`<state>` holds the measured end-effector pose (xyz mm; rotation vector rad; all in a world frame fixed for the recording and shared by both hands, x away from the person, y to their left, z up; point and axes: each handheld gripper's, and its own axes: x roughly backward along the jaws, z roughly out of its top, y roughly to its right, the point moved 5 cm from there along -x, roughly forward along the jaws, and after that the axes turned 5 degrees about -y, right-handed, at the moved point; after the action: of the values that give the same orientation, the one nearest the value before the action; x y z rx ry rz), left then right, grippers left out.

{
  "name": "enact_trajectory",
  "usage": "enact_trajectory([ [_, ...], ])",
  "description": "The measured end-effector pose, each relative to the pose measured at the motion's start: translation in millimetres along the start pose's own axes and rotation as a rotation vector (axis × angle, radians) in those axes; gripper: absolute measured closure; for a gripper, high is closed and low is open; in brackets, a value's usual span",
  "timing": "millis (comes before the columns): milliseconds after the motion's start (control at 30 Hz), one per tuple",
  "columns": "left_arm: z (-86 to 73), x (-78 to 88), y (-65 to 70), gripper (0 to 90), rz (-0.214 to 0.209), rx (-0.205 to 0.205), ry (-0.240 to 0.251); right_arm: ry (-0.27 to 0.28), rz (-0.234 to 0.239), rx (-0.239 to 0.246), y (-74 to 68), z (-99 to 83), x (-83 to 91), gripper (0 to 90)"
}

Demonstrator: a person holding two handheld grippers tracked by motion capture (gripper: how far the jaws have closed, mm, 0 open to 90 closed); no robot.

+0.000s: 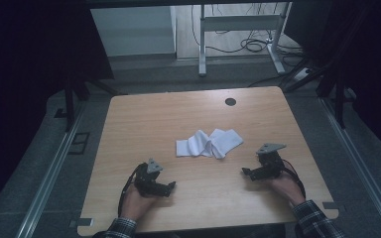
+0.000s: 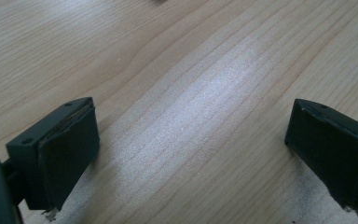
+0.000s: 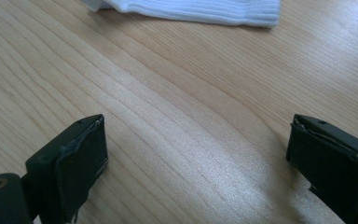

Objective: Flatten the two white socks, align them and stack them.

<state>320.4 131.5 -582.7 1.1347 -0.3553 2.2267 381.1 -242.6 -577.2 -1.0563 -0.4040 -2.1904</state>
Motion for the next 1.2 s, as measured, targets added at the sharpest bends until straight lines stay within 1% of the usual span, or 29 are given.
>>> enact_trajectory([
  [200, 0.2, -0.3, 0.1, 1.8, 0.000, 0.000, -0.002, -0.031, -0.005, -0.001, 0.4, 1.2, 1.3, 6.1],
  [300, 0.2, -0.2, 0.1, 1.8, 0.000, 0.000, -0.002, -0.048, 0.000, 0.005, 0.4, 0.6, 3.3, 6.6],
  [367, 0.2, -0.3, 0.1, 1.8, 0.000, 0.000, -0.002, -0.051, -0.001, 0.009, 0.6, 0.6, 3.7, 6.6],
  [400, 0.2, -0.3, 0.2, 1.7, 0.001, 0.000, -0.003, -0.048, -0.008, 0.020, 1.6, 1.2, 4.6, 6.3],
  [500, 0.4, -0.5, 0.4, 1.5, 0.001, 0.001, -0.003, -0.044, -0.011, 0.022, 2.1, 2.5, 5.7, 6.3],
  [533, 0.5, -0.7, 0.7, 1.2, 0.002, 0.003, -0.003, -0.032, -0.001, -0.002, 2.0, 4.4, 6.6, 6.2],
  [600, 0.5, -0.7, 0.7, 1.1, 0.002, 0.003, -0.003, -0.023, 0.013, -0.021, 2.2, 6.3, 7.9, 6.1],
  [700, 0.6, -0.8, 0.8, 0.9, 0.002, 0.004, -0.003, -0.014, 0.017, -0.024, 2.8, 8.4, 9.2, 6.1],
  [733, 0.6, -0.8, 0.8, 0.9, 0.003, 0.004, -0.004, -0.001, 0.024, -0.029, 3.4, 11.2, 10.4, 6.1],
  [800, 0.6, -0.8, 0.8, 0.9, 0.002, 0.004, -0.003, 0.000, 0.032, -0.032, 4.2, 14.1, 12.0, 6.3],
  [867, 0.6, -0.9, 0.8, 0.9, 0.002, 0.005, -0.003, 0.005, 0.030, -0.028, 4.8, 15.8, 12.7, 6.3],
  [967, 1.0, -1.3, 1.1, 0.4, 0.003, 0.008, -0.003, 0.011, 0.032, -0.042, 6.0, 20.5, 13.5, 6.3],
  [1033, 1.0, -1.4, 1.1, 0.2, 0.003, 0.006, -0.006, 0.026, 0.058, -0.073, 5.9, 25.3, 12.6, 6.5],
  [1200, 1.0, -1.3, 1.1, 0.2, 0.003, 0.006, -0.006, 0.018, 0.059, -0.076, 6.8, 31.1, 11.7, 7.3],
])
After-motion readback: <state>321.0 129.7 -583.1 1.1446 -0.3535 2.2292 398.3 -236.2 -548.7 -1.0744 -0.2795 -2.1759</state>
